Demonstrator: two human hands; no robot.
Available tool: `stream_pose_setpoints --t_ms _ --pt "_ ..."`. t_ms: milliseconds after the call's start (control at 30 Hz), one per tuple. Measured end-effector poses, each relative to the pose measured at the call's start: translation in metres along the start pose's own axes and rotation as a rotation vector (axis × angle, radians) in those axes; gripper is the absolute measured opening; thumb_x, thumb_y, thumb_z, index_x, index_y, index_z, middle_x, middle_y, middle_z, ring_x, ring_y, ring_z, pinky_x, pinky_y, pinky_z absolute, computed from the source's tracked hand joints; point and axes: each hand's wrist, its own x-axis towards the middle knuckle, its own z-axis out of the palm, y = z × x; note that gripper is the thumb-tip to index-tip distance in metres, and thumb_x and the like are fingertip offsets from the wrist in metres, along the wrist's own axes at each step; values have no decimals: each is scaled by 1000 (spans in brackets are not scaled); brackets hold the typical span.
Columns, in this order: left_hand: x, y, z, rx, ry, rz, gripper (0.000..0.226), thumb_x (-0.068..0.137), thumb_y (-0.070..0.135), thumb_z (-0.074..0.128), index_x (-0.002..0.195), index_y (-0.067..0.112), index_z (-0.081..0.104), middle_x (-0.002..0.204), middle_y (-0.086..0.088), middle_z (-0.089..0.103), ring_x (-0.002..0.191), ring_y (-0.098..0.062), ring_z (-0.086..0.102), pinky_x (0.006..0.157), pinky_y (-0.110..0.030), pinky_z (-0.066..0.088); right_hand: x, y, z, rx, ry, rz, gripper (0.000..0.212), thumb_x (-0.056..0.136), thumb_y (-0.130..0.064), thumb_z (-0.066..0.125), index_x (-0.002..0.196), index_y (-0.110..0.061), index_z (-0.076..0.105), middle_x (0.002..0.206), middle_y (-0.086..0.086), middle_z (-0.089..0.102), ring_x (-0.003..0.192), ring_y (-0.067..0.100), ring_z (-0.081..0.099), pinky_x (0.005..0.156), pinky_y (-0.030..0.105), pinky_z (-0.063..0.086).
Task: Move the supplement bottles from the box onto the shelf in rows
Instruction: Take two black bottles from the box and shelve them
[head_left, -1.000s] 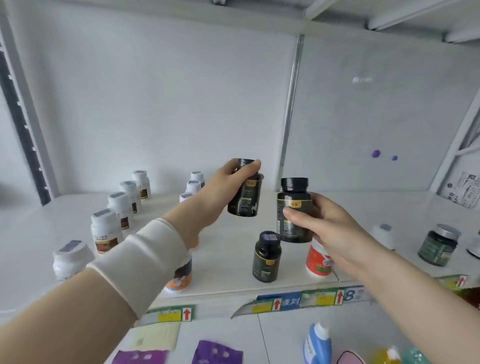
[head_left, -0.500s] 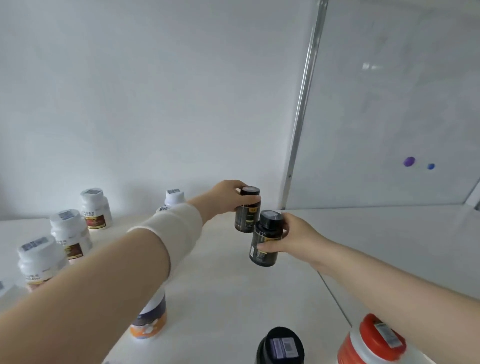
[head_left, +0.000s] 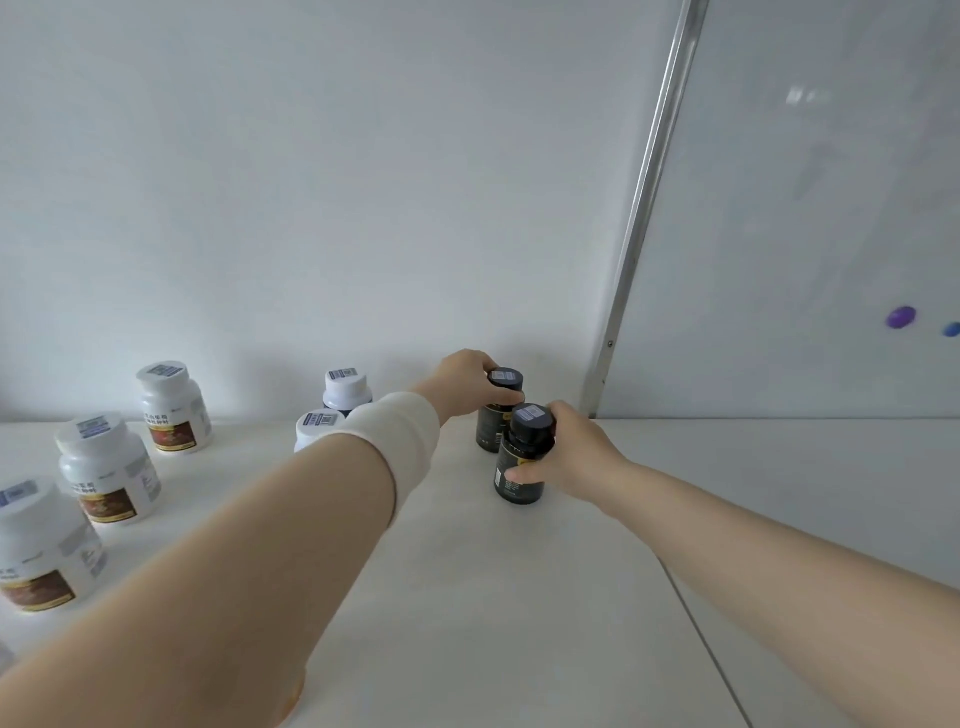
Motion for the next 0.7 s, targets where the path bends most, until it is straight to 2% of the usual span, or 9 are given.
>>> stream_pose_setpoints --t_ms 67,167,300,367,500,533,567,633,700 --pt "4 -1 0 -8 13 -9 38 77 27 74 108 9 62 99 -4 59 101 -23 58 96 -38 49 6 -1 3 -9 -2 3 64 71 -21 80 122 -9 44 125 5 54 103 20 49 79 26 40" --pt "8 -4 1 -28 4 -9 39 77 27 75 109 11 60 101 -3 58 99 -21 56 94 -35 49 11 -1 6 -18 2 1 65 71 -23 80 123 -9 43 126 5 54 113 23 51 80 26 40" --pt "9 -6 3 -45 -12 -13 43 77 28 75 113 13 57 104 -3 58 100 -21 56 93 -33 48 11 1 10 -28 22 -13 63 72 -25 79 121 -10 43 124 4 55 97 18 46 75 23 35" --pt "7 -5 3 -50 -34 -7 41 78 27 74 113 13 56 104 -3 57 96 -20 54 91 -33 48 10 2 11 -35 23 -19 63 73 -26 78 122 -10 42 125 4 55 96 16 44 74 22 34" --pt "3 1 0 -7 -62 2 17 83 24 69 88 19 54 97 -5 54 91 -20 50 82 -30 41 8 1 10 -2 -18 12 71 72 -27 79 128 -10 39 128 4 53 113 21 51 86 27 42" --pt "2 3 -2 21 -60 4 17 83 26 69 89 18 55 100 -6 55 94 -21 51 84 -30 41 7 1 8 12 -22 18 73 71 -27 79 130 -11 38 129 5 53 117 22 51 90 29 44" --pt "1 5 -5 52 -49 9 24 83 29 69 99 17 57 107 -7 57 102 -22 53 89 -31 41 5 1 5 18 -20 19 77 71 -27 80 133 -11 36 132 5 51 119 22 50 92 31 44" --pt "-4 9 -13 118 -2 5 50 83 35 68 125 12 50 127 -7 54 119 -23 50 97 -32 39 -1 -2 -4 -6 -7 18 84 73 -30 78 139 -13 31 139 5 46 125 22 47 96 31 41" --pt "-18 15 -23 203 60 25 56 85 38 65 130 11 46 132 -7 52 122 -24 48 96 -32 39 -10 -9 -16 -70 15 6 86 75 -32 76 142 -12 27 143 6 40 129 22 42 99 30 38"
